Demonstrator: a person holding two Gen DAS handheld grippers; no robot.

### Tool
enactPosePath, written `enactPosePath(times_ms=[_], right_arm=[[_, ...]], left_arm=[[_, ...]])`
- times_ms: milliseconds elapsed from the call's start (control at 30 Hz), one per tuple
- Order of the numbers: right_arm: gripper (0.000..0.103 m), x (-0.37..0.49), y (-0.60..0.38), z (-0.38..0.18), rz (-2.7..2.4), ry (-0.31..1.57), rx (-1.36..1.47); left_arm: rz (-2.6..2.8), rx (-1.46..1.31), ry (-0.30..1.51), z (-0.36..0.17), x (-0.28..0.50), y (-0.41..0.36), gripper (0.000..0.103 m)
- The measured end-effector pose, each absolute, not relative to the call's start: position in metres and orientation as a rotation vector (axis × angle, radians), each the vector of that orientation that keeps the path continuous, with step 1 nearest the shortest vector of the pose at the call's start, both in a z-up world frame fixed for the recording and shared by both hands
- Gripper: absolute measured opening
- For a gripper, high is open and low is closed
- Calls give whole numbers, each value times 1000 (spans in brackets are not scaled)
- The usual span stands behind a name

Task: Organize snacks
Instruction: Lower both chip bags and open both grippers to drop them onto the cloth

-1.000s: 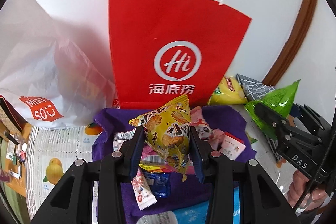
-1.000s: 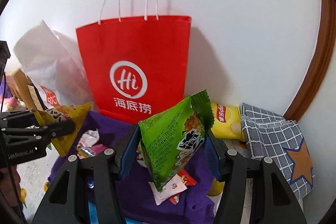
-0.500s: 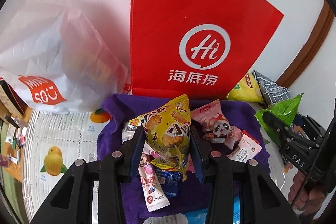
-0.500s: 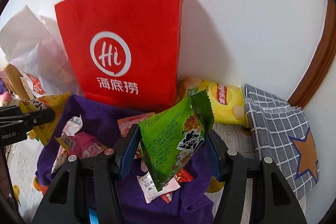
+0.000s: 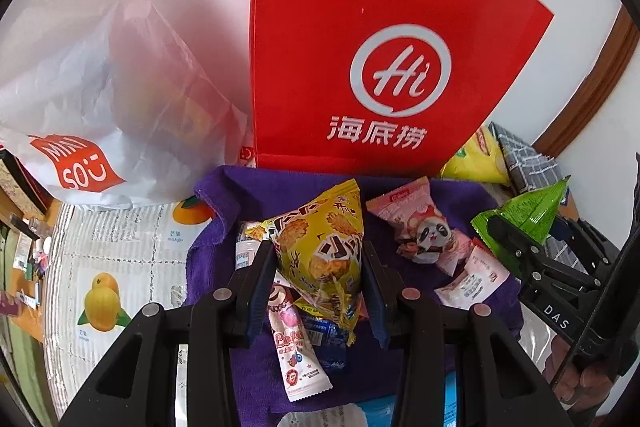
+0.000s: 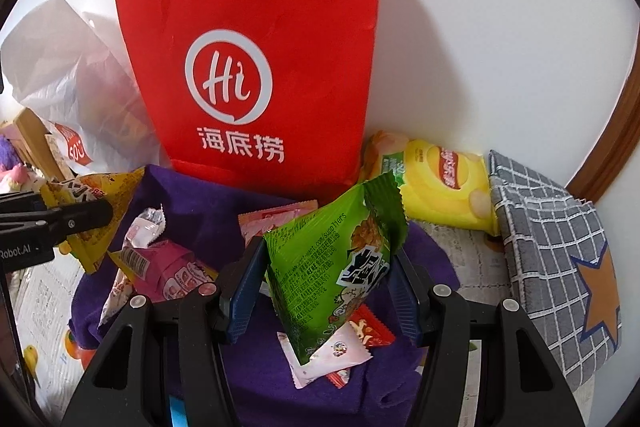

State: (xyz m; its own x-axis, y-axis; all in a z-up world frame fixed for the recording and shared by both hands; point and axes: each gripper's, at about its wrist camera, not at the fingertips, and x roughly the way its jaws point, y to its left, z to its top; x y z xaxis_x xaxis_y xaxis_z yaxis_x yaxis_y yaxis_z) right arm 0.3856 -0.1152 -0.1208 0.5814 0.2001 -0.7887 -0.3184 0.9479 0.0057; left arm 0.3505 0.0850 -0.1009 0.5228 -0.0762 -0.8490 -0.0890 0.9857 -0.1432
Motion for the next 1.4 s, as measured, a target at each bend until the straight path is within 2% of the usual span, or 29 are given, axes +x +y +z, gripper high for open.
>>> enactPosePath(times_ms=[1400], right_arm=[[59,389,-100,-154,340,1031,-245]], left_arm=[[-38,-75,1133,-124,356,64,39]])
